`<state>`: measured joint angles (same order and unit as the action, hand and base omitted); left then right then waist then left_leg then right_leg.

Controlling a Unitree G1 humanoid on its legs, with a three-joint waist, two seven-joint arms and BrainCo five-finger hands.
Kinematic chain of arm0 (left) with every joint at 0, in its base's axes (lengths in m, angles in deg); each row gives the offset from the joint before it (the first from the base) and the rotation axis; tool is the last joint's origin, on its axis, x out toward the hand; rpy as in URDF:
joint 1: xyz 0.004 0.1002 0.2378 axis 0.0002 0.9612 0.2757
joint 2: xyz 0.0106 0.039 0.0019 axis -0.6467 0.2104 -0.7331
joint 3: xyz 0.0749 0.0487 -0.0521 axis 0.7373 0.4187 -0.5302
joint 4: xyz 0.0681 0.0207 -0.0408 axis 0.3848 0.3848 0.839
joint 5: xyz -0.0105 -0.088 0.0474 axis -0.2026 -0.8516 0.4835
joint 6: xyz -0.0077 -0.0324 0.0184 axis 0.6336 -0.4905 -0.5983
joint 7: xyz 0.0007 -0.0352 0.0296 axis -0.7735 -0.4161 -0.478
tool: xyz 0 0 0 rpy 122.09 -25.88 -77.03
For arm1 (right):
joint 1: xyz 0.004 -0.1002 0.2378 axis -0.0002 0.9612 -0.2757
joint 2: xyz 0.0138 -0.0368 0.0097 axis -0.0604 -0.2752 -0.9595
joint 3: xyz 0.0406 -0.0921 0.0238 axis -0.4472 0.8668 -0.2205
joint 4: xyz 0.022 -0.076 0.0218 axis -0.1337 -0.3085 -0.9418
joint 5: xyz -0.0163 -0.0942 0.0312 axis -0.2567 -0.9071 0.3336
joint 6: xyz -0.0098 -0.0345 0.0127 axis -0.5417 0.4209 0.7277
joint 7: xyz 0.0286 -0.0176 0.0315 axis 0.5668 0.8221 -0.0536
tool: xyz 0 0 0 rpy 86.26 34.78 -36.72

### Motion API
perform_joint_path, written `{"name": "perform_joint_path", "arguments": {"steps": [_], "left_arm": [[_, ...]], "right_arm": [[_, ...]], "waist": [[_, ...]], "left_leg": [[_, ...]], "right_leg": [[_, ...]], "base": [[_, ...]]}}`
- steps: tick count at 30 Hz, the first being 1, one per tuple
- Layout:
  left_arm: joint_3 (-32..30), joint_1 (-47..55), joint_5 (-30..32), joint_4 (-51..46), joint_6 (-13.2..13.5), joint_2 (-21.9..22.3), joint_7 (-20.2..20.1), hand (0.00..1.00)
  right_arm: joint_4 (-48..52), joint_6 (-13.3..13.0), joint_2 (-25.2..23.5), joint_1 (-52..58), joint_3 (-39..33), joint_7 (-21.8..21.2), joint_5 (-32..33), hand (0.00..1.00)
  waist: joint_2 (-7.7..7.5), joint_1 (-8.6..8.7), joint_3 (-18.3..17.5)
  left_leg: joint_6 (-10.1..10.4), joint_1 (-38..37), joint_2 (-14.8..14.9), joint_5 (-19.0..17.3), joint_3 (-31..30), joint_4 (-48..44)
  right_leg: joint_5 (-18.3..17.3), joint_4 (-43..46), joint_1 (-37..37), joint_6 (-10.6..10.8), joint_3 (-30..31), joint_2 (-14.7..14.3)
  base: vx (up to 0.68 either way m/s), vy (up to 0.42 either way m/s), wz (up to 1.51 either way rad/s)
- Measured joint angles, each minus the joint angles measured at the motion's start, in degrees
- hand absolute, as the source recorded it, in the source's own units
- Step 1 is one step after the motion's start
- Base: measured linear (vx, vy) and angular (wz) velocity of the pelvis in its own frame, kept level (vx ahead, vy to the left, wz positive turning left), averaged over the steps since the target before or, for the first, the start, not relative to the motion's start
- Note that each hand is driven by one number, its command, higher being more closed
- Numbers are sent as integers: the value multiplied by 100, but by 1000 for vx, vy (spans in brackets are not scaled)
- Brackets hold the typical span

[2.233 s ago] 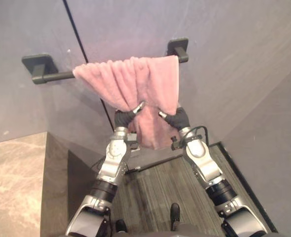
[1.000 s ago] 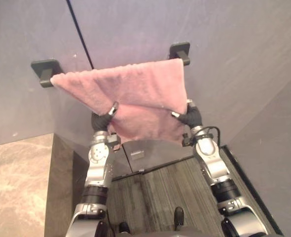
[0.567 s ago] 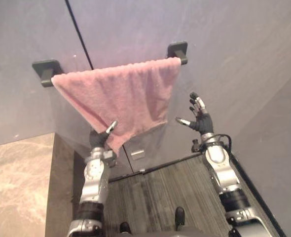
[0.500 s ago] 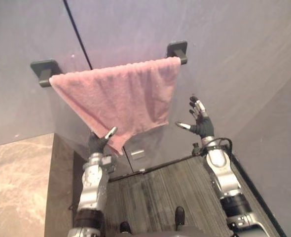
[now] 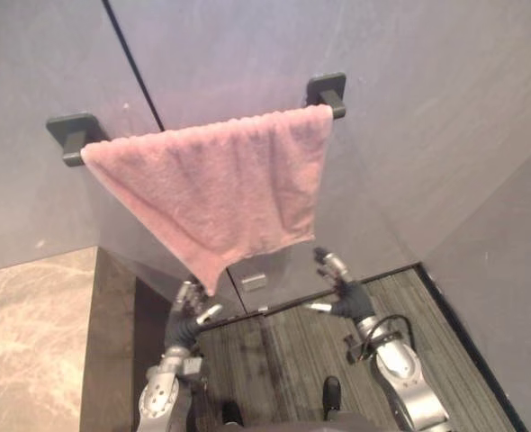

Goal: Organize washtable

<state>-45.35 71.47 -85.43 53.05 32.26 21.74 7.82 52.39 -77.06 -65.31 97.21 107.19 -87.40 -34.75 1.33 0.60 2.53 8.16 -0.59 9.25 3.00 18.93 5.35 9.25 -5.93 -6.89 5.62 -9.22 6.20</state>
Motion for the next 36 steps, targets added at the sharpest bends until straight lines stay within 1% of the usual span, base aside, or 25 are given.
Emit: {"name": "perform_joint_path", "arguments": {"steps": [2, 3, 4, 5, 6, 8, 9, 13, 14, 16, 19, 26, 27, 29, 31, 33, 36], "left_arm": [[414, 12, -259, -169, -4, -354, -381, 0], [599, -2, -502, -291, -12, -539, -563, 0], [689, -22, -687, -383, -15, -655, -646, 0], [730, -52, -746, -437, -21, -725, -684, 0], [791, -96, -1033, -587, -54, -875, -721, 0], [898, -222, -1559, -698, -83, -1119, -804, 0], [970, -312, -2075, -844, -176, -1299, -823, 0], [1060, -748, -2707, -1093, -226, -1495, -868, 0], [1095, -923, -2929, -1161, -237, -1496, -862, 0], [1141, -1114, -3145, -1324, -243, -1497, -835, 0], [1139, -1321, -3222, -1484, -245, -1498, -814, 0], [1106, -1375, -3288, -1483, -244, -1494, -794, 0], [1085, -1428, -3286, -1482, -242, -1488, -781, 0], [940, -1530, -3243, -1425, -235, -1425, -758, 0], [725, -1804, -3232, -1157, -188, -1334, -687, 0], [451, -2332, -3126, -590, -153, -1173, -478, 0], [308, -2796, -3000, -152, -109, -1101, -242, 0]], "right_arm": [[89, -43, 300, -52, 560, -317, 194, 0], [212, -50, 506, -153, 919, -476, 369, 0], [325, -59, 660, -259, 1126, -574, 459, 0], [415, -67, 749, -330, 1238, -596, 494, 0], [571, -81, 923, -549, 1432, -634, 701, 0], [721, -108, 1123, -924, 1529, -708, 996, 0], [799, -116, 1239, -1324, 1543, -685, 1267, 0], [848, -173, 1415, -2196, 1712, -628, 1599, 0], [848, -172, 1430, -2383, 1731, -574, 1674, 0], [848, -173, 1344, -2576, 1722, -495, 1738, 0], [848, -174, 1329, -2661, 1711, -325, 1738, 0], [847, -174, 1307, -2686, 1664, -326, 1735, 0], [839, -173, 1286, -2704, 1605, -325, 1734, 0], [819, -170, 1213, -2766, 1434, -322, 1727, 0], [688, -170, 1131, -2950, 1242, -312, 1726, 0], [378, -169, 992, -3278, 1049, -182, 1659, 0], [14, -166, 760, -3567, 798, -49, 1550, 0]], "waist": [[10, -37, -6], [13, -69, -9], [17, -85, -14], [21, -101, -18], [22, -119, -20], [28, -141, -24], [28, -143, -26], [28, -179, -27], [28, -189, -27], [28, -172, -28], [29, -154, -28], [30, -155, -28], [31, -158, -28], [31, -160, -28], [33, -159, -29], [33, -158, -29], [34, -156, -31]], "left_leg": [[1, -10, 4, -16, -27, 0], [1, -29, 4, -17, -36, 0], [1, -33, 4, -17, -40, -1], [1, -34, 4, -17, -41, -1], [2, -34, 4, -15, -41, -2], [12, -30, 7, -8, -62, -14], [16, -22, 13, -5, -69, -37], [-10, -22, 22, 19, -68, -49], [-11, -22, 22, 20, -69, -61], [-14, -22, 20, 19, -71, -72], [-15, -34, 21, 19, -80, -60], [-15, -112, 21, 18, -71, -31], [-15, -107, 21, 18, -69, -20], [-12, -107, 23, 20, -68, -16], [-9, -107, 25, 21, -68, -16], [-8, -104, 26, 25, -66, -13], [-11, -79, 26, 28, -36, -12]], "right_leg": [[-25, 0, 26, -29, -24, -2], [-29, -1, 47, -32, -31, -2], [-34, 0, 53, -39, -35, -2], [-35, 0, 54, -40, -40, -1], [-35, 0, 52, -40, -67, 3], [-34, 0, 61, -41, -104, 5], [-33, 0, 67, -42, -116, 5], [-1, 0, 75, -28, -127, -2], [40, 1, 78, -82, -127, -2], [53, 4, 85, -92, -127, -1], [62, 24, 101, -91, -138, -3], [51, 0, 157, -82, -133, -7], [28, -1, 149, -55, -137, -7], [2, -1, 145, -69, -139, -9], [-8, -1, 145, -85, -144, -9], [0, 0, 139, -97, -154, -8], [56, 0, 90, -115, -136, -10]], "base": [[-47, 19, 5], [-53, 21, 3], [-44, 17, 1], [-44, 17, -1], [-44, 15, -1], [-50, 15, 3], [-39, 11, 3], [-9, 3, 0], [0, 0, 0], [0, 0, 0], [-1, 10, 1], [-48, 24, -1], [-71, 22, 1], [-73, 19, 1], [-54, 14, 0], [-45, 16, -1], [-9, 3, -5]]}}
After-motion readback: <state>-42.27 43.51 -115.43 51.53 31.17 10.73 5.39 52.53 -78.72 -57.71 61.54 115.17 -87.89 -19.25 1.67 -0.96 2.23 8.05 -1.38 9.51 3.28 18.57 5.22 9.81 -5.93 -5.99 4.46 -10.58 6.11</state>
